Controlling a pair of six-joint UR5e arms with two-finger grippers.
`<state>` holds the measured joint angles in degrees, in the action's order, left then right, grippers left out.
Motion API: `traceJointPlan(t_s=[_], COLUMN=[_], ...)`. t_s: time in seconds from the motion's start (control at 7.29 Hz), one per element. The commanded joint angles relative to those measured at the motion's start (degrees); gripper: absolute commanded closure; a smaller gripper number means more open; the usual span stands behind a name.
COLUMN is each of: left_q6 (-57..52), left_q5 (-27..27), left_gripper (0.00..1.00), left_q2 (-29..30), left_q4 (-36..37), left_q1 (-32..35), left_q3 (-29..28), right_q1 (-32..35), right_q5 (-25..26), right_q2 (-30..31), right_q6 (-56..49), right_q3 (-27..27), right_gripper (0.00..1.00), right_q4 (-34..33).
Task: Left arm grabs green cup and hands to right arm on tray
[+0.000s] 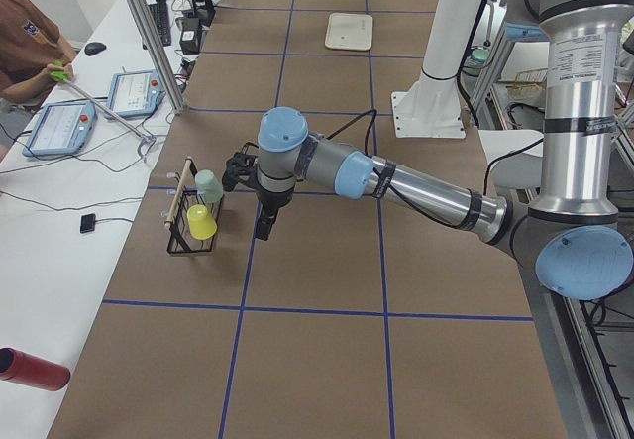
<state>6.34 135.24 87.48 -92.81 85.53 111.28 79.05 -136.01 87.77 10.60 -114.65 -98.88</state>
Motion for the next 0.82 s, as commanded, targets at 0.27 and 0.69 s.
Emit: traceJointPlan(t_s=[0.27, 0.69], left_q6=[0.0, 0.1], left_q5=[-0.2, -0.3], left_gripper=[0.0, 0.0], left_q2=[-0.9, -1.2], left_q4=[0.1, 0.4], left_q1=[0.1, 0.2], left_q3=[-0.2, 0.0], right_q1=[0.1, 0.1], right_q5=[0.0, 0.3], right_q2=[-0.2, -0.2], right_q6=[2.9, 3.0], right_q3=[0.0, 0.0], right_gripper=[0.0, 0.0], right_q4=[0.2, 0.1])
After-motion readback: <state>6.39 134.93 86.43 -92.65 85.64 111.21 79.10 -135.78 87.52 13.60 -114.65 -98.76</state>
